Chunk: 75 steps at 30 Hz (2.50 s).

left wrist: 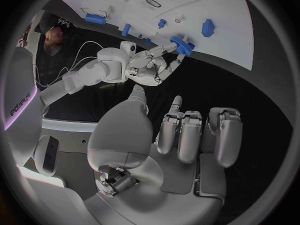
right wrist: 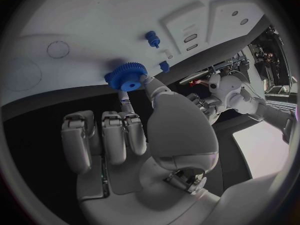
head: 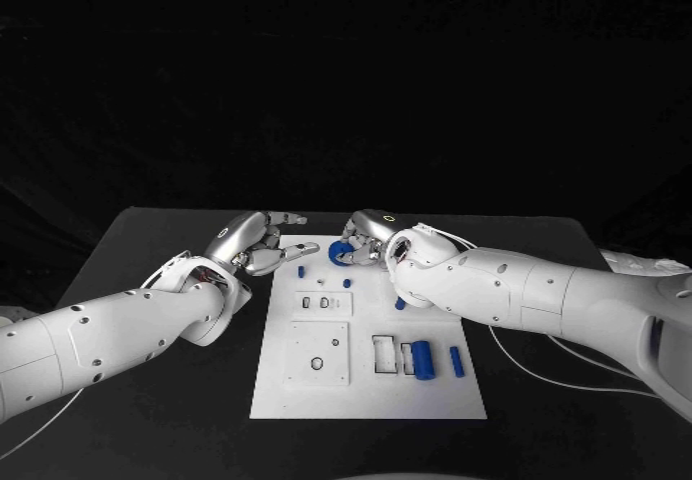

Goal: Assemble the parts on the task board

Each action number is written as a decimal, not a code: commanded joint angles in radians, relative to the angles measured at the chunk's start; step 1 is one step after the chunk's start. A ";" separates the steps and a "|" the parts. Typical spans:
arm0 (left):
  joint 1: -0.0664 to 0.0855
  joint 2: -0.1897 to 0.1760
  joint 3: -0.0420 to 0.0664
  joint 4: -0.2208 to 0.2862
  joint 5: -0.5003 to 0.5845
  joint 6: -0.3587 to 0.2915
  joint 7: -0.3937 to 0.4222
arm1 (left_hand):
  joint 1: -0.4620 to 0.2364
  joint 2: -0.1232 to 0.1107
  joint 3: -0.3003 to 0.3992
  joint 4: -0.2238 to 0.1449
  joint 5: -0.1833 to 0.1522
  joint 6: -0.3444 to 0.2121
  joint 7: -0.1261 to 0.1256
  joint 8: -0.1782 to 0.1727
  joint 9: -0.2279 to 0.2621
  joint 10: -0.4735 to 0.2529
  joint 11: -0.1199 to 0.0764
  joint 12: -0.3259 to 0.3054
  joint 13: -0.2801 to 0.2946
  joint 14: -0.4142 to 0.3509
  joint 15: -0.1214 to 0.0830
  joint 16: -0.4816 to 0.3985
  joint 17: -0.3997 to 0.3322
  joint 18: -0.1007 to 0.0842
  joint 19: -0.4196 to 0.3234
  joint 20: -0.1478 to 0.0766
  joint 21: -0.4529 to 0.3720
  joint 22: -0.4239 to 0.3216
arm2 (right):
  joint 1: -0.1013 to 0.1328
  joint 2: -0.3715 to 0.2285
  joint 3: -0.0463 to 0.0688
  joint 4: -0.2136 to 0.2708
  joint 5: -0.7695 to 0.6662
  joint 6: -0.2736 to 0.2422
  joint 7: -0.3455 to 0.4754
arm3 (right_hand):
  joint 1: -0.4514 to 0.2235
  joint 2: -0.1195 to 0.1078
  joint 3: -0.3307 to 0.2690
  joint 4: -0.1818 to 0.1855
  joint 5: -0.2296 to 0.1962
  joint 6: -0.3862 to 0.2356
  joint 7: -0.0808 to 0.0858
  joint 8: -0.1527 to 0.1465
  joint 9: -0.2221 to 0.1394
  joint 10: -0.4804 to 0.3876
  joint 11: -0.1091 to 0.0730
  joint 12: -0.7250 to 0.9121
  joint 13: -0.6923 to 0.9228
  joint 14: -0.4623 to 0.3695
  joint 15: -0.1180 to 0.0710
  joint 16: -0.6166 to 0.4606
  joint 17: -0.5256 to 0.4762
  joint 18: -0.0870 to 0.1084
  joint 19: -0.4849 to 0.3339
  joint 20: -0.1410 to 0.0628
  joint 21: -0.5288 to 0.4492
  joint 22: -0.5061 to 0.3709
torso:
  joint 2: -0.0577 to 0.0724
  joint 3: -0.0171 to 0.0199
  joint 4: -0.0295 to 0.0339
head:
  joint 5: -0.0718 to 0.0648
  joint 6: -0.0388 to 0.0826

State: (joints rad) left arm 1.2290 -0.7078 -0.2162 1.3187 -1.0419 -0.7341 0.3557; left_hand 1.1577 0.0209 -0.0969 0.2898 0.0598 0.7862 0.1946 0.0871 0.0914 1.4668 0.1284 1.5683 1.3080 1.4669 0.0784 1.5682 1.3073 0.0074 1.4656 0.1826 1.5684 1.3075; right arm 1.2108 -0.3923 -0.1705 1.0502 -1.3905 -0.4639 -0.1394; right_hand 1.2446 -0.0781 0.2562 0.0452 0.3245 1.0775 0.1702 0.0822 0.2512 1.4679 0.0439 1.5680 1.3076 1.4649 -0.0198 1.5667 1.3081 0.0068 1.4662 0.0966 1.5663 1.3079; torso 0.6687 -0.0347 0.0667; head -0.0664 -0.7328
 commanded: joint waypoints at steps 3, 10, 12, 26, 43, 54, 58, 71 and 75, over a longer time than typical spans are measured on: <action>0.001 0.000 0.001 0.005 -0.008 0.000 0.005 | 0.000 0.013 -0.004 0.001 -0.003 0.008 -0.001 -0.006 0.001 0.104 0.001 0.003 0.263 0.104 0.005 0.003 0.264 -0.007 0.105 0.005 0.002 0.263 | -0.003 0.005 0.000 -0.006 -0.045 0.034 -0.008 | -0.003 0.010 0.003 -0.005 -0.006 0.063 -0.061 -0.006 -0.001 0.103 0.004 0.003 0.263 0.106 -0.001 0.004 0.263 -0.007 0.105 -0.007 0.005 0.263 | -0.001 -0.0011 -0.0005 | 0.001 -0.005; 0.001 0.001 0.001 0.004 -0.009 0.000 0.006 | 0.001 0.014 -0.006 0.001 -0.003 0.010 -0.001 -0.006 0.001 0.104 0.001 0.003 0.263 0.104 0.005 0.003 0.264 -0.007 0.105 0.006 0.002 0.263 | -0.005 0.012 0.000 -0.018 -0.048 0.055 -0.018 | -0.005 0.009 0.003 -0.005 -0.008 0.059 -0.059 -0.011 -0.004 0.103 0.006 0.003 0.263 0.106 0.000 0.004 0.263 -0.007 0.105 -0.007 0.005 0.263 | -0.001 -0.0005 0.0013 | -0.006 -0.003; 0.001 0.002 0.001 0.004 -0.009 0.001 0.006 | 0.001 0.014 -0.006 0.001 -0.003 0.010 -0.001 -0.006 0.001 0.104 0.001 0.003 0.263 0.104 0.005 0.003 0.264 -0.007 0.105 0.006 0.002 0.263 | -0.006 0.016 0.000 -0.025 -0.048 0.059 -0.019 | -0.005 0.009 0.003 -0.005 -0.010 0.058 -0.059 -0.012 -0.005 0.103 0.007 0.003 0.263 0.106 0.000 0.004 0.263 -0.007 0.105 -0.006 0.005 0.263 | -0.002 -0.0003 0.0014 | -0.005 -0.004; 0.001 0.002 0.001 0.004 -0.009 0.001 0.005 | 0.001 0.014 -0.006 0.001 -0.003 0.010 -0.001 -0.006 0.001 0.104 0.001 0.003 0.263 0.104 0.005 0.003 0.264 -0.007 0.105 0.006 0.002 0.263 | -0.012 0.025 0.000 -0.045 -0.057 0.065 -0.035 | -0.021 0.002 -0.003 -0.010 -0.059 -0.117 -0.047 -0.023 -0.067 0.103 0.020 0.003 0.263 0.106 0.014 0.004 0.263 -0.007 0.105 0.008 0.005 0.263 | -0.001 -0.0004 -0.0001 | -0.002 0.000; 0.001 0.001 0.001 0.005 -0.009 0.002 0.005 | 0.002 0.016 -0.007 0.001 -0.003 0.011 -0.001 -0.007 0.001 0.104 0.001 0.003 0.263 0.104 0.005 0.003 0.264 -0.007 0.105 0.006 0.002 0.263 | -0.014 -0.013 0.000 0.008 -0.004 -0.044 0.022 | -0.038 0.001 -0.025 -0.008 -0.079 -0.214 -0.068 -0.013 -0.095 0.103 -0.001 0.003 0.263 0.106 -0.002 0.004 0.263 -0.007 0.105 -0.005 0.005 0.263 | -0.001 0.0003 -0.0006 | 0.001 -0.005; 0.001 0.002 0.001 0.000 -0.009 0.003 0.006 | 0.002 0.017 -0.008 0.001 -0.003 0.011 -0.001 -0.007 0.001 0.104 0.001 0.003 0.263 0.104 0.005 0.003 0.264 -0.007 0.105 0.007 0.002 0.263 | 0.009 -0.106 0.000 0.119 0.201 -0.185 0.125 | -0.049 0.017 -0.029 0.004 -0.053 -0.103 -0.062 0.022 -0.079 0.103 0.003 0.003 0.263 0.106 -0.002 0.004 0.263 -0.007 0.105 -0.008 0.005 0.263 | -0.003 0.0004 -0.0037 | 0.002 -0.009; 0.000 0.006 0.001 -0.006 -0.009 0.005 0.007 | 0.002 0.017 -0.008 0.001 -0.003 0.011 -0.001 -0.007 0.001 0.104 0.001 0.003 0.263 0.104 0.005 0.003 0.264 -0.007 0.105 0.007 0.002 0.263 | 0.047 -0.171 0.000 0.197 0.310 -0.177 0.148 | -0.074 0.017 -0.038 0.021 -0.038 -0.102 -0.055 0.013 -0.082 0.103 0.009 0.003 0.263 0.106 0.001 0.004 0.263 -0.007 0.105 -0.005 0.005 0.263 | -0.005 0.0013 -0.0062 | -0.001 -0.008; -0.003 0.024 0.000 -0.024 -0.009 0.005 0.012 | 0.003 0.018 -0.008 0.001 -0.003 0.012 -0.001 -0.007 0.000 0.104 0.001 0.003 0.263 0.104 0.005 0.003 0.264 -0.007 0.105 0.007 0.002 0.263 | 0.138 -0.428 -0.006 0.406 0.301 -0.016 0.085 | -0.076 0.010 -0.040 0.018 -0.001 -0.174 -0.076 -0.020 -0.099 0.103 -0.009 0.003 0.263 0.106 -0.007 0.004 0.263 -0.007 0.105 -0.008 0.005 0.263 | -0.011 0.0005 -0.0092 | -0.019 -0.015; -0.006 0.024 0.000 -0.027 -0.009 0.006 0.013 | 0.004 0.019 -0.009 0.001 -0.003 0.012 -0.001 -0.007 0.000 0.104 0.001 0.003 0.263 0.104 0.005 0.003 0.264 -0.007 0.105 0.007 0.002 0.263 | 0.121 -0.490 -0.013 0.419 0.240 0.029 0.056 | -0.059 0.010 -0.032 0.004 0.022 -0.203 -0.083 -0.020 -0.104 0.103 -0.019 0.003 0.263 0.106 -0.015 0.004 0.263 -0.007 0.105 -0.017 0.005 0.263 | -0.012 0.0030 -0.0103 | -0.029 -0.016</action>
State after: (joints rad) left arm 1.2235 -0.6858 -0.2164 1.2923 -1.0481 -0.7336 0.3566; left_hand 1.1618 0.0329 -0.0992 0.2923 0.0598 0.7897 0.1911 0.0832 0.0914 1.4668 0.1284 1.5682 1.3074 1.4669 0.0784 1.5682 1.3074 0.0075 1.4656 0.1826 1.5683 1.3074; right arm 1.3389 -0.8736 -0.1813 1.4660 -1.0711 -0.5202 -0.0417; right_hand 1.1749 -0.0718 0.2237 0.0536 0.3430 0.8800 0.0859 0.0672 0.1487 1.4673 0.0335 1.5680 1.3078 1.4671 -0.0287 1.5667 1.3074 0.0068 1.4661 0.0858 1.5663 1.3074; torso 0.6577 -0.0332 0.0574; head -0.0889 -0.7484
